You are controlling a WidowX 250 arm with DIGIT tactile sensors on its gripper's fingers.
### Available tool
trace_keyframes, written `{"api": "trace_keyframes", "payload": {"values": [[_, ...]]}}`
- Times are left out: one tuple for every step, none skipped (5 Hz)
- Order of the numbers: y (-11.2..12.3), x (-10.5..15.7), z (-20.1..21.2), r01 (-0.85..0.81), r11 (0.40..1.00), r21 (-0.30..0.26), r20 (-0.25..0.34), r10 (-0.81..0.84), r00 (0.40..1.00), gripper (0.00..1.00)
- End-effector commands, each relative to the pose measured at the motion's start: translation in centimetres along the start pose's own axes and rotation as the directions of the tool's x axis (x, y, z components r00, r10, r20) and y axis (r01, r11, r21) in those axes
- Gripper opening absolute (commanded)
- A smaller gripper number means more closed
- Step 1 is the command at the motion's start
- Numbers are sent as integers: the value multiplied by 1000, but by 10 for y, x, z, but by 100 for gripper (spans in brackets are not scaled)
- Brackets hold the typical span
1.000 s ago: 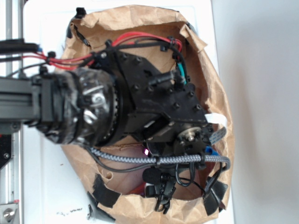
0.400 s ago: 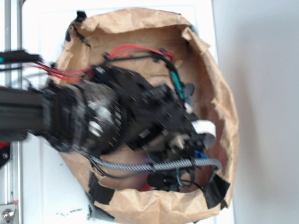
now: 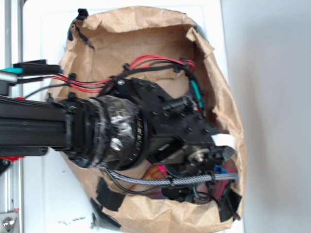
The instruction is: Grab the shell.
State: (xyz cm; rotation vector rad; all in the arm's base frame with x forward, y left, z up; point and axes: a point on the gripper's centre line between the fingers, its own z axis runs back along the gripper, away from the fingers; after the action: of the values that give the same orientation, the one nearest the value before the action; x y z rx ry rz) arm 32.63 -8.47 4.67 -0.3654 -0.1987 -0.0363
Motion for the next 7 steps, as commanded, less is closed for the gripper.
{"api": "trace_keyframes", "payload": {"values": [[-19,18,16,75,997,-17,42,-74,996,0],[-14,26,20,76,997,-29,42,-75,996,0],[-8,36,29,77,996,-48,56,-74,996,0],[-1,21,58,37,997,-64,86,-32,996,0],[9,22,85,15,998,-56,134,-7,991,0],[14,13,116,21,999,-44,175,-13,984,0],[18,7,125,20,998,-59,144,-11,990,100]]}}
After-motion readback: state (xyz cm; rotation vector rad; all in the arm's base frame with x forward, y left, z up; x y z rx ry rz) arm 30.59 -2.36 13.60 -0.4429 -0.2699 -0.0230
